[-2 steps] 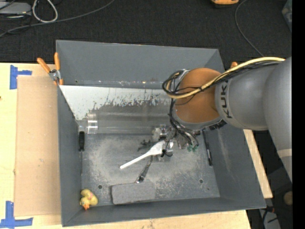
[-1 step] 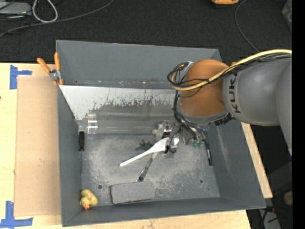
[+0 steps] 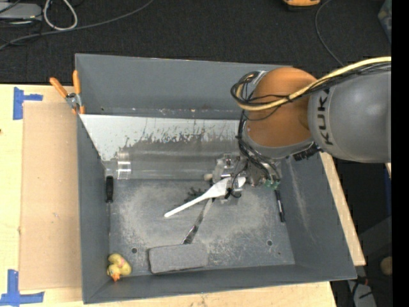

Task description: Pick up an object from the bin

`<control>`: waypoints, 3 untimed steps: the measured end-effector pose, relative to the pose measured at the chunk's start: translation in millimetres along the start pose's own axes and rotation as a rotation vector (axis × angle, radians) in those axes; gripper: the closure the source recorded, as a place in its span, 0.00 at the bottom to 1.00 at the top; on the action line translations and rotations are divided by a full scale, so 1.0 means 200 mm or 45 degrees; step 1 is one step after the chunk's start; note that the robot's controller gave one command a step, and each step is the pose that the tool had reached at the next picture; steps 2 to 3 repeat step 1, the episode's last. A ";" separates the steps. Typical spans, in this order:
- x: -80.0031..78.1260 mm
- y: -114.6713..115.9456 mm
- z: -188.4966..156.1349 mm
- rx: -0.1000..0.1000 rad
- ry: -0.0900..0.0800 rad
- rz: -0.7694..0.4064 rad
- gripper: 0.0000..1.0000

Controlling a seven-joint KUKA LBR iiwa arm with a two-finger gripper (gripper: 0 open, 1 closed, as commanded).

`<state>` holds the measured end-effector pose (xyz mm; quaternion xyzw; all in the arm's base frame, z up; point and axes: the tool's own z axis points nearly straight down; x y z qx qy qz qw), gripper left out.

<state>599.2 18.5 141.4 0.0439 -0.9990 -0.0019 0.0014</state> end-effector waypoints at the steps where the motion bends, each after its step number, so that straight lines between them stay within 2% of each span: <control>1: -0.01 0.00 -0.07 0.000 -0.007 0.002 1.00; 3: -0.01 0.00 -0.07 0.000 -0.007 0.002 1.00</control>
Offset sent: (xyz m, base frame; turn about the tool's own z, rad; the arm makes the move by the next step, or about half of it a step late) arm 0.0009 0.0001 0.0259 0.0009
